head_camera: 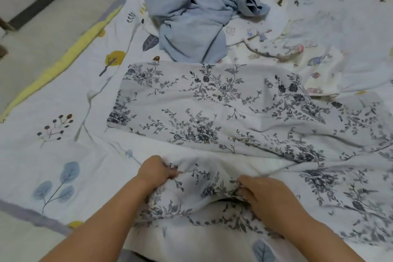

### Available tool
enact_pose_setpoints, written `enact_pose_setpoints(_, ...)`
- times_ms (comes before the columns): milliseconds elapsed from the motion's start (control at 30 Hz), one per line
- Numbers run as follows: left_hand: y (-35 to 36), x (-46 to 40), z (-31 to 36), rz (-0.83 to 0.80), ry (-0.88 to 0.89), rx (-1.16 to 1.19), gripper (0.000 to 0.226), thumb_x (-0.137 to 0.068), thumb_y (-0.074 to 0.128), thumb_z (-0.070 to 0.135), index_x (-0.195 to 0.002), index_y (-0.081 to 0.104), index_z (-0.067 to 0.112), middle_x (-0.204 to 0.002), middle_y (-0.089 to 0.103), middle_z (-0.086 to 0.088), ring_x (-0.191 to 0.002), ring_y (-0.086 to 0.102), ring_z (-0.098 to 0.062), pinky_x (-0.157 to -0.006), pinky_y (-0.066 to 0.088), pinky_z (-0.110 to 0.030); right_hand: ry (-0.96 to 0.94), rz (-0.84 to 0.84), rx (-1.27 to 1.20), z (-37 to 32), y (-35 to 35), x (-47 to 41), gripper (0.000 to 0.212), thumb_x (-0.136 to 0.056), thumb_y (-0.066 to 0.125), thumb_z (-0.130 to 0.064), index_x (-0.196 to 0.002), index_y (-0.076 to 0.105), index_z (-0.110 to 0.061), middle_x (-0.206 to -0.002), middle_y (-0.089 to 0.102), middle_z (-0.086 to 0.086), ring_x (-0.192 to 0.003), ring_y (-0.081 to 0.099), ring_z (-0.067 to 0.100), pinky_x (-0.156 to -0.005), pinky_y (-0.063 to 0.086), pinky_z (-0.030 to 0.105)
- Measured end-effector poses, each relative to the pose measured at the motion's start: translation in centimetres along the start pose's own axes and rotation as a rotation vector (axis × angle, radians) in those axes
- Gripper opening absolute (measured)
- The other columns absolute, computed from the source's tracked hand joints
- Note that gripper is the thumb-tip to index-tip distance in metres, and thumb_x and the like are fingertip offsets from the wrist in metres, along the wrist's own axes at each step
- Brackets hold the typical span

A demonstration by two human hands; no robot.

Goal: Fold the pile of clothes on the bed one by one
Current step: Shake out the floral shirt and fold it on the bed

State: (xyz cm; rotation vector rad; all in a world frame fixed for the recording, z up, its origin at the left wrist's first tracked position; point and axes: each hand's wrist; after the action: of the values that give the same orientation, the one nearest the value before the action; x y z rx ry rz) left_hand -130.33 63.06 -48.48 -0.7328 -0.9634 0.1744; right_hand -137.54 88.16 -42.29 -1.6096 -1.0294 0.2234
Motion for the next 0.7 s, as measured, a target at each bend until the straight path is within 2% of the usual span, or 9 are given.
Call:
enact_pose_setpoints(67,-1.3,1.5,-0.7,0.126,0.041,0.109,0.031,-0.082,0.069,0.027,-0.062,0.051,0.012,-0.063,0.057,-0.007,-0.067,0.056,-0.025,-0.057,0.036,-0.028,0.003,0.039,-0.028,-0.4,-1.4,-0.5,0.015,-0.1,0.034,-0.031,-0.097,0.049,-0.028,-0.088,0.059,-0.008,-0.082,0.056,0.014,-0.064,0.035,0.026)
enact_pose_setpoints(133,-4.3,3.2,-2.9,0.372,0.059,0.233,0.014,-0.083,0.068,0.027,-0.084,0.061,0.015,-0.083,0.064,-0.011,-0.083,0.061,-0.031,-0.069,0.042,-0.032,0.007,0.145,-0.075,-0.8,-2.8,-1.5,0.015,-0.098,0.04,-0.028,-0.085,0.048,-0.025,-0.074,0.057,-0.008,-0.071,0.056,0.016,-0.062,0.039,0.029)
enact_pose_setpoints(167,-6.4,4.1,-4.2,0.477,0.047,0.291,0.019,-0.082,0.069,0.029,-0.094,0.064,0.015,-0.089,0.064,-0.012,-0.085,0.061,-0.033,-0.072,0.045,-0.037,0.009,0.219,-0.111,-1.1,-3.5,-2.3,0.018,-0.097,0.045,-0.024,-0.079,0.048,-0.021,-0.067,0.056,-0.006,-0.063,0.054,0.017,-0.059,0.042,0.031)
enact_pose_setpoints(267,-12.4,5.5,-7.8,0.61,0.076,0.289,0.019,-0.066,0.065,0.042,-0.078,0.062,0.028,-0.068,0.062,-0.01,-0.065,0.056,-0.032,-0.062,0.048,-0.044,0.043,0.403,-0.206,-1.4,-4.6,-6.6,0.019,-0.092,0.054,-0.023,-0.075,0.055,-0.016,-0.056,0.054,-0.005,-0.05,0.05,0.013,-0.049,0.039,0.027)
enact_pose_setpoints(367,-15.3,3.1,-8.4,0.688,0.041,0.174,0.021,-0.072,0.068,0.037,-0.066,0.057,0.021,-0.057,0.058,-0.007,-0.055,0.054,-0.031,-0.055,0.045,-0.038,0.068,0.468,-0.152,-2.5,-4.4,-12.3,0.019,-0.094,0.053,-0.026,-0.091,0.061,-0.009,-0.073,0.064,0.005,-0.068,0.058,0.024,-0.063,0.048,0.034)
enact_pose_setpoints(467,-15.1,-1.3,-7.3,0.706,0.074,0.272,0.013,-0.08,0.069,0.022,-0.077,0.062,0.011,-0.07,0.064,-0.015,-0.066,0.063,-0.032,-0.071,0.054,-0.048,0.158,0.482,0.027,-2.9,-3.1,-16.0,0.036,-0.093,0.053,-0.025,-0.127,0.048,-0.011,-0.118,0.057,0.012,-0.109,0.05,0.028,-0.093,0.04,0.04)
enact_pose_setpoints(533,-13.4,-3.9,-7.1,0.635,0.032,0.306,0.031,-0.085,0.065,0.019,-0.112,0.058,0.006,-0.097,0.064,-0.022,-0.083,0.063,-0.036,-0.083,0.052,-0.046,0.198,0.439,0.114,-3.0,-1.8,-16.0,0.054,-0.092,0.056,-0.025,-0.139,0.034,-0.012,-0.139,0.04,0.015,-0.127,0.036,0.03,-0.104,0.03,0.042)
enact_pose_setpoints(600,-11.1,-5.1,-7.5,0.554,-0.072,0.22,0.051,-0.088,0.06,0.022,-0.132,0.043,0.002,-0.118,0.055,-0.026,-0.1,0.058,-0.04,-0.088,0.047,-0.044,0.173,0.402,0.083,-3.6,-0.3,-14.3,0.052,-0.09,0.057,-0.022,-0.137,0.039,-0.01,-0.139,0.039,0.017,-0.128,0.036,0.032,-0.105,0.031,0.044)
enact_pose_setpoints(700,-7.4,-3.9,-9.5,0.458,-0.123,-0.105,0.035,-0.094,0.046,0.029,-0.114,0.054,0.001,-0.112,0.054,-0.023,-0.099,0.051,-0.039,-0.082,0.043,-0.041,-0.041,0.294,0.084,-4.7,2.9,-9.5,0.032,-0.079,0.068,-0.018,-0.109,0.061,-0.007,-0.11,0.057,0.014,-0.101,0.055,0.03,-0.087,0.051,0.04)
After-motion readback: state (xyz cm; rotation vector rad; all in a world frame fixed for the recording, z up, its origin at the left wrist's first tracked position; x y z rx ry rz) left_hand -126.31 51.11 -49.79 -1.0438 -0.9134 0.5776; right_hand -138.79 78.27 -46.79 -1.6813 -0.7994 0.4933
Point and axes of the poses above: each hand's wrist, its own x-axis away from the middle knuckle, its own y-axis out of the palm, z = x × y
